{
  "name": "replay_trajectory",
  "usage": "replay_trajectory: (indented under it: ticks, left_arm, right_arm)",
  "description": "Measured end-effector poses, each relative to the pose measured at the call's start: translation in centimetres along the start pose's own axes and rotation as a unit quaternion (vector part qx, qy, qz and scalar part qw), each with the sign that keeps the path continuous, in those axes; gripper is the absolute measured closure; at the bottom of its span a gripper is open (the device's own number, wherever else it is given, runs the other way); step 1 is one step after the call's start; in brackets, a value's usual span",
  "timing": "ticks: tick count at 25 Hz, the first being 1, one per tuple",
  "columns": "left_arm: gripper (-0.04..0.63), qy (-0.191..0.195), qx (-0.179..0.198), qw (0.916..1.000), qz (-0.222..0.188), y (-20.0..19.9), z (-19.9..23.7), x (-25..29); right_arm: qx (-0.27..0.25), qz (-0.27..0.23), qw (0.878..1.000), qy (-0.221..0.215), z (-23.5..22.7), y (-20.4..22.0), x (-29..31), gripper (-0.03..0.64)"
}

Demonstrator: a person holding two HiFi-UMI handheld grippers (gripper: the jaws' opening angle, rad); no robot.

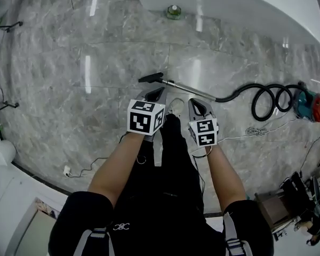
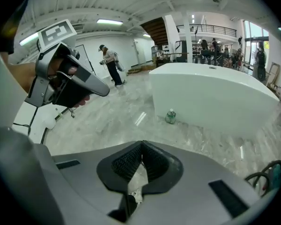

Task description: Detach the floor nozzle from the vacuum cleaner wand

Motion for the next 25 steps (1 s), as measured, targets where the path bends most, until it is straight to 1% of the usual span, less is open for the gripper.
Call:
replay_trajectory:
  ticks: [4,9,15,17,20,22,23,24,25]
  left_arm:
    - [0.589,-0.004,-0.015,0.9998,0.015,2.8,2.8,4.0]
    - [0.589,-0.013,-0.026,0.9989,0.036,5.9,7.2,9.5]
    - [0.589,-0.013,-0.036,0.9983,0.045,9.0,11.1,15.7]
    - [0.589,-0.011,-0.041,0.998,0.047,10.2,12.4,17.6]
    - [0.589,-0.007,-0.053,0.9969,0.058,12.4,14.2,20.0]
    - [0.589,-0.005,-0.062,0.996,0.064,13.7,15.3,21.3]
    - [0.589,-0.003,-0.066,0.9956,0.066,14.3,15.7,21.9]
    - [0.589,-0.002,-0.071,0.9952,0.067,14.9,16.1,22.4]
    - [0.589,0.0,-0.075,0.9948,0.069,15.5,16.5,22.8]
  right_arm:
    - [-0.026,0.036,0.999,-0.01,-0.9,3.5,6.0,0.603]
    - [-0.085,0.082,0.992,-0.032,-1.9,8.2,14.7,0.603]
    - [-0.162,0.123,0.978,-0.055,-3.2,13.3,23.6,0.602]
    - [-0.178,0.134,0.973,-0.061,-3.5,14.8,26.4,0.601]
    - [-0.196,0.143,0.966,-0.092,-3.5,17.0,30.3,0.6]
    - [-0.215,0.154,0.959,-0.105,-3.6,18.5,32.7,0.597]
    - [-0.224,0.162,0.955,-0.106,-3.8,19.2,33.9,0.566]
    - [-0.229,0.172,0.952,-0.106,-3.9,19.8,35.0,0.511]
    - [-0.232,0.181,0.95,-0.106,-4.1,20.3,36.1,0.472]
Point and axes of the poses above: the fingertips, and each gripper's own axes: x forward along the fingers, z to its left, y out of its underside, the point moved 6 cm from there along -x, backward along the fingers, and after that the axes turned 2 degrees about z, right-handed, at the moved point
